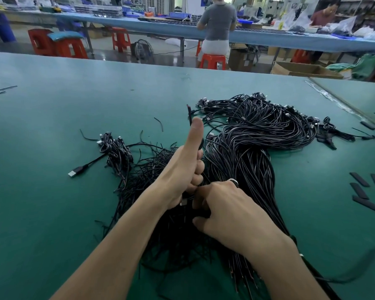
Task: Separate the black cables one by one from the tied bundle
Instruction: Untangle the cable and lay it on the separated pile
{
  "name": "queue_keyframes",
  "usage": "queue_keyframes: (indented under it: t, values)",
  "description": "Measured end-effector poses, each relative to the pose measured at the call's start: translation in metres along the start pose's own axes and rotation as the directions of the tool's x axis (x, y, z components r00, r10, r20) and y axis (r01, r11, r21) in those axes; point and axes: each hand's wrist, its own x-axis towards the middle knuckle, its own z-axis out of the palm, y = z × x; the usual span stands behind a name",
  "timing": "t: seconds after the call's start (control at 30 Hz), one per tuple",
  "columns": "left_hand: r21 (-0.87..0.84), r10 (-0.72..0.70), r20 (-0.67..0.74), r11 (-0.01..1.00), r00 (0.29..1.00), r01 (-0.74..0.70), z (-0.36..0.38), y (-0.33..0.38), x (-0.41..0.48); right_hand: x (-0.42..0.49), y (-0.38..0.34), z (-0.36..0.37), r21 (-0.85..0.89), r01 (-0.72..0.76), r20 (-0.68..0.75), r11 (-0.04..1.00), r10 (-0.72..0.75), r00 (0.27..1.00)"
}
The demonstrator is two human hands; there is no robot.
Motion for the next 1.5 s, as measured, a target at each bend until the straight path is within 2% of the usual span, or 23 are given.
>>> queue_keyframes:
  t: [0.13, 0.23, 0.3, 0.4, 0.5, 0.57, 0.67, 0.8, 0.87, 0.97, 1.17, 1.27, 1.37, 1.5]
  values:
    - [0.190, 0.107, -0.072, 0.978, 0.992, -0.091, 0.004, -0.003, 0.002, -0.001, 0.000, 0.000, 0.040, -0.041, -0.044, 0.998, 0.043, 0.998]
    - [0.325, 0.091, -0.085, 0.944, 0.992, -0.058, 0.004, -0.005, 0.003, -0.001, 0.000, -0.001, 0.048, -0.049, -0.061, 0.998, 0.052, 0.997]
    - [0.352, 0.113, -0.092, 0.933, 0.989, -0.074, 0.004, -0.006, 0.003, 0.000, -0.001, -0.001, 0.023, -0.026, -0.095, 0.999, 0.028, 0.995]
    - [0.369, 0.229, -0.135, 0.915, 0.964, -0.166, 0.001, -0.009, 0.008, -0.001, -0.003, -0.003, -0.011, 0.028, -0.156, 1.000, -0.029, 0.987]
    - [0.287, 0.310, -0.162, 0.923, 0.937, -0.256, -0.001, -0.008, 0.010, -0.002, -0.003, -0.008, 0.091, 0.068, -0.194, 0.994, -0.049, 0.980]
    - [0.291, 0.350, -0.192, 0.913, 0.917, -0.287, -0.002, -0.006, 0.010, -0.002, -0.001, -0.015, 0.203, 0.111, -0.253, 0.973, -0.058, 0.966]
    - [0.316, 0.369, -0.226, 0.903, 0.902, -0.291, -0.003, -0.007, 0.010, -0.002, 0.009, -0.027, 0.393, 0.172, -0.446, 0.903, 0.024, 0.895]
    - [0.191, 0.317, -0.256, 0.943, 0.913, -0.274, 0.002, -0.004, 0.005, 0.001, 0.031, -0.031, 0.614, 0.175, -0.591, 0.770, 0.302, 0.748]
    - [0.139, 0.309, -0.196, 0.948, 0.931, -0.286, 0.005, -0.002, 0.003, 0.005, 0.035, -0.027, 0.685, 0.177, -0.598, 0.707, 0.406, 0.691]
    - [0.107, 0.299, -0.041, 0.950, 0.953, -0.294, 0.011, -0.001, 0.000, 0.009, 0.029, -0.021, 0.768, 0.284, -0.596, 0.574, 0.479, 0.644]
    - [-0.013, 0.242, 0.084, 0.970, 0.967, -0.242, 0.019, 0.003, -0.008, 0.013, 0.010, -0.016, 0.784, 0.404, -0.602, 0.472, 0.417, 0.681]
    - [-0.068, 0.243, 0.076, 0.969, 0.967, -0.239, 0.021, 0.005, -0.008, 0.013, 0.009, -0.016, 0.767, 0.421, -0.623, 0.485, 0.406, 0.668]
    - [-0.152, 0.273, 0.009, 0.951, 0.962, -0.269, 0.022, 0.006, -0.009, 0.012, 0.008, -0.013, 0.764, 0.384, -0.593, 0.519, 0.330, 0.734]
    - [-0.168, 0.278, -0.065, 0.944, 0.958, -0.285, 0.021, 0.008, -0.008, 0.011, 0.005, -0.016, 0.802, 0.347, -0.513, 0.486, 0.264, 0.817]
